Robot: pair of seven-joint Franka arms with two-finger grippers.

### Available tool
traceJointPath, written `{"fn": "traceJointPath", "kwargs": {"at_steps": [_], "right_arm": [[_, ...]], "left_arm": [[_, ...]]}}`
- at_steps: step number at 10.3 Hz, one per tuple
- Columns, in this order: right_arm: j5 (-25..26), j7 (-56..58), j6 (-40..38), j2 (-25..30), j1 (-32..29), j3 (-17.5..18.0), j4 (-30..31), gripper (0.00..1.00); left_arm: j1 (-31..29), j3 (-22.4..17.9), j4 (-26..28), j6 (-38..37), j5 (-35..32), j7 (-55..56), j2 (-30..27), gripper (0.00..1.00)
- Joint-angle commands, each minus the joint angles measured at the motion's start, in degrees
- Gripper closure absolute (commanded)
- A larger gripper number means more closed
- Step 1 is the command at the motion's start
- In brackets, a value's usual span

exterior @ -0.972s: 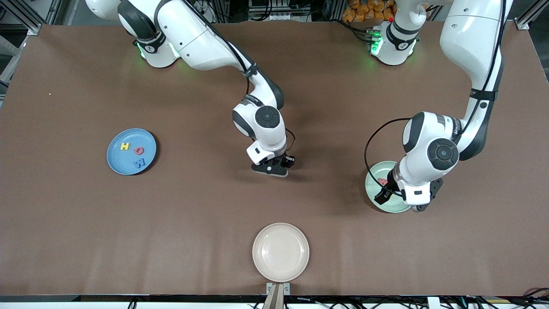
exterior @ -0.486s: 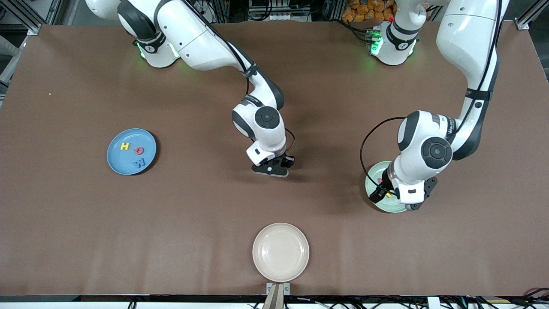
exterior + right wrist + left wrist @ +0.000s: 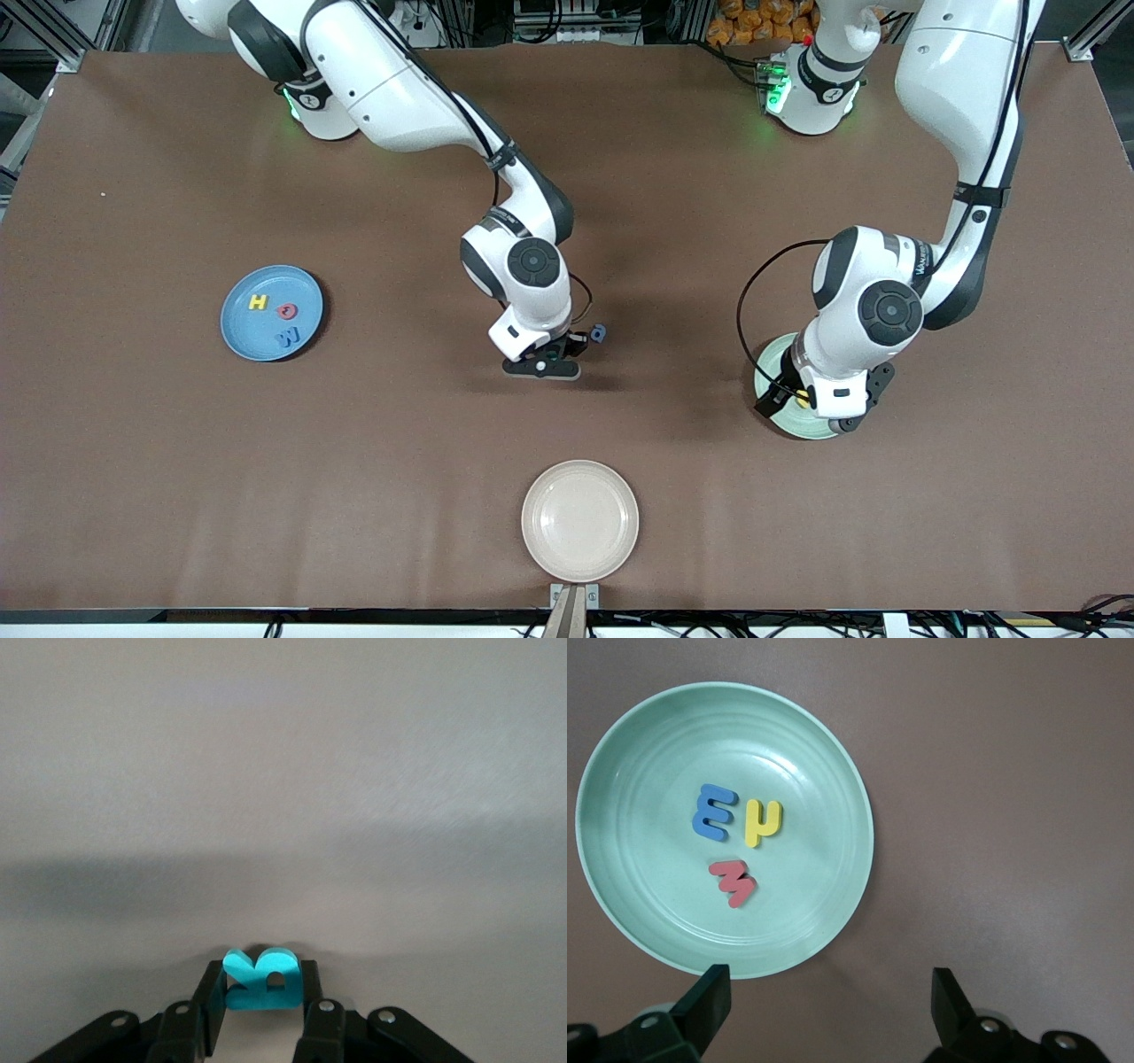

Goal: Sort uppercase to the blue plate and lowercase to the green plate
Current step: 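Lift the teal b with the right gripper above the table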

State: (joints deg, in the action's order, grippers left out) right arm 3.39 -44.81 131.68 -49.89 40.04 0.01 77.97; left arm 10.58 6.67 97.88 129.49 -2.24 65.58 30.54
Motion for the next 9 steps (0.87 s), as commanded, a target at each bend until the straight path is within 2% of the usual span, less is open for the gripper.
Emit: {"fn": "traceJointPath", "kwargs": {"at_steps": [1, 4, 9], "right_arm": [[-1.10, 6.38, -3.96, 4.09, -2.50, 0.43, 1.74, 0.63], [-1.10, 16.65, -5.03, 7.95, -6.19, 0.43, 6.48, 0.63], [-1.19, 32.47, -5.03, 17.26, -13.21, 0.52, 19.56, 0.63]], "left_arm": [[1.37, -0.17, -0.59, -0.91, 1.19, 1.40, 0.05, 0.00], [2.16, -0.17, -0.59, -0.91, 1.19, 2.79, 0.40, 0.00], [6.11, -0.25, -1.64, -0.91, 1.10, 5.95, 1.28, 0.00]]}}
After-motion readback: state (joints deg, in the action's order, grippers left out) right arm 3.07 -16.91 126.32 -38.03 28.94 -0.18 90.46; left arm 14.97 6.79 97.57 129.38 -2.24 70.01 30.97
